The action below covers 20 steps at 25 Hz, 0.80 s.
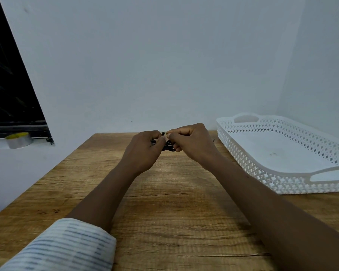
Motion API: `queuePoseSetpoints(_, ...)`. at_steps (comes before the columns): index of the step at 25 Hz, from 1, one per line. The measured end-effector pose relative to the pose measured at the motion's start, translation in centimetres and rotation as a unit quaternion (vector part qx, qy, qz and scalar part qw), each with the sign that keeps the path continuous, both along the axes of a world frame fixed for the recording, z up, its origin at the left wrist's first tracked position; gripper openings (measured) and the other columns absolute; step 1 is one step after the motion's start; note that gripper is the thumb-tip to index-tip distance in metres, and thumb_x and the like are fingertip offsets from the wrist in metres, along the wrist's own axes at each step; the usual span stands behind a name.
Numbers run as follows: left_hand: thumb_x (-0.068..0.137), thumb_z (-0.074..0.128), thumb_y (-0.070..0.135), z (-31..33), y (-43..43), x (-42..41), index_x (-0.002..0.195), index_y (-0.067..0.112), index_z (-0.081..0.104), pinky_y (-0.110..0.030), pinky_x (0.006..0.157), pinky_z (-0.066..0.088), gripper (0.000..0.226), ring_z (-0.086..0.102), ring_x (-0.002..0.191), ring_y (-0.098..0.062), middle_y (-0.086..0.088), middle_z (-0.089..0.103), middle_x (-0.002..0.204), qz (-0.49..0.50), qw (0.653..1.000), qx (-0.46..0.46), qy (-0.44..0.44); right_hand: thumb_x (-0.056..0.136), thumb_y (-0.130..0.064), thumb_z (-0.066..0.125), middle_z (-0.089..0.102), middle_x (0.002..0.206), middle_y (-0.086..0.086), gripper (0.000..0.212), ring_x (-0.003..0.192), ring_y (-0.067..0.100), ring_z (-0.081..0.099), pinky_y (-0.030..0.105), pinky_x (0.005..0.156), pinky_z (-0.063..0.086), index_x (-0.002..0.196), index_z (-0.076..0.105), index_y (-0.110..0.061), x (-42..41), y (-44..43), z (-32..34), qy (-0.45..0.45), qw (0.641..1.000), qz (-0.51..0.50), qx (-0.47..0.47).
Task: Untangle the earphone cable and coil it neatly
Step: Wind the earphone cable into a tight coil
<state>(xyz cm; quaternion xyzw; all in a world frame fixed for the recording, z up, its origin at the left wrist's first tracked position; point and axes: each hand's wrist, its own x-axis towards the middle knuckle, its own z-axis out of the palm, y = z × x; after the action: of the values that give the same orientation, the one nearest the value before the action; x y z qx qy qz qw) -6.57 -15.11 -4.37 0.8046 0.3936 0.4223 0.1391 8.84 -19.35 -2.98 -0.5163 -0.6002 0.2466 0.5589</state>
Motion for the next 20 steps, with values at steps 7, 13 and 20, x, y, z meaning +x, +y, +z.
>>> queuePoseSetpoints(7,0.097,0.051,0.024,0.0,-0.1,0.0,0.059,0.022,0.048,-0.030,0.055,0.031,0.039,0.040,0.049,-0.013,0.006,0.046,0.052,-0.005,1.000,-0.003,0.007,0.085,-0.013,0.067,0.073,0.067,-0.008,0.013,0.056,0.006,0.064,0.018,0.055,0.053,0.083,0.080,-0.012,0.0,-0.3,0.3,-0.027,0.999,-0.012,-0.010)
queuePoseSetpoints(13,0.099,0.045,0.035,0.6,-0.8,-0.4,0.071,0.025,0.053,-0.027,0.051,0.029,0.032,0.049,0.056,-0.014,0.005,0.053,0.059,0.058,0.986,0.066,0.141,0.084,-0.016,0.067,0.074,0.068,0.011,0.016,0.053,0.008,0.064,0.033,0.063,0.060,0.078,0.080,-0.009,0.0,-0.7,0.5,-0.077,0.996,-0.031,-0.022)
queuePoseSetpoints(20,0.100,0.042,0.034,0.8,-1.0,-0.5,0.108,0.027,0.070,-0.032,0.064,0.049,0.031,0.063,0.080,-0.017,0.005,0.070,0.086,0.080,0.982,0.055,0.164,0.085,-0.014,0.065,0.074,0.068,0.007,0.018,0.058,0.013,0.068,0.036,0.067,0.061,0.076,0.080,-0.010,0.1,-0.8,0.5,-0.088,0.995,-0.030,-0.019)
